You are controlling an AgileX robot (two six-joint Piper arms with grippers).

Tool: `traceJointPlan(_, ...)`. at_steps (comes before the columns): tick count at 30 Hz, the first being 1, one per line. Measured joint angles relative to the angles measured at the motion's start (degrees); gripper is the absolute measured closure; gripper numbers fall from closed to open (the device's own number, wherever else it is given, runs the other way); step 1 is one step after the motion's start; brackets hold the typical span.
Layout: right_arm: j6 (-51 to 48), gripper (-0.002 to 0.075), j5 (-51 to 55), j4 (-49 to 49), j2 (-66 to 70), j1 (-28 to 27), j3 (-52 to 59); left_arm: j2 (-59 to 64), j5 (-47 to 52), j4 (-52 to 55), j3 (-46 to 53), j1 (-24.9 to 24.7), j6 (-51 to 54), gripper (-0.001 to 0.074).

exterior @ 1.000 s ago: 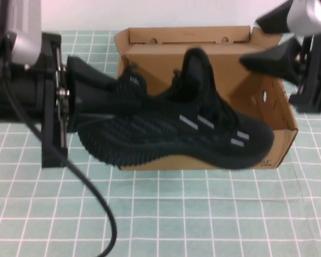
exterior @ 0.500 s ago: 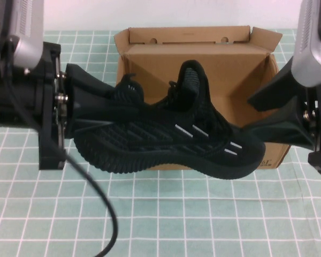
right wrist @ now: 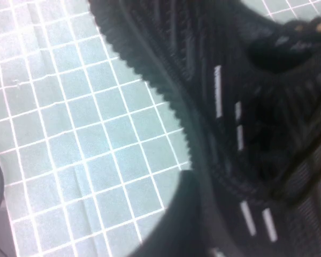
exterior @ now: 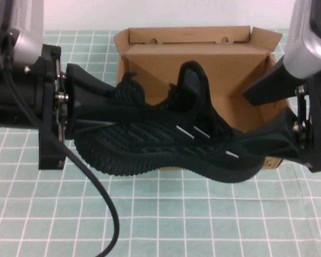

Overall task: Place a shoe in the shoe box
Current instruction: Place the shoe in the shoe box

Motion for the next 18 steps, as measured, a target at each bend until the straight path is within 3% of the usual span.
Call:
traceJointPlan(5, -0.13, 0.0124, 1.40, 0.51, 0.85, 0.00, 0.00, 0.00, 0.63, 0.00, 0.00, 0.00, 0.41, 0.0704)
traceJointPlan(18, -3.26, 0.0114, 0.38, 1.30, 4.52, 0.00, 0.00, -1.70, 0.63, 6.51, -0.10, 0.00, -2.80, 0.0705)
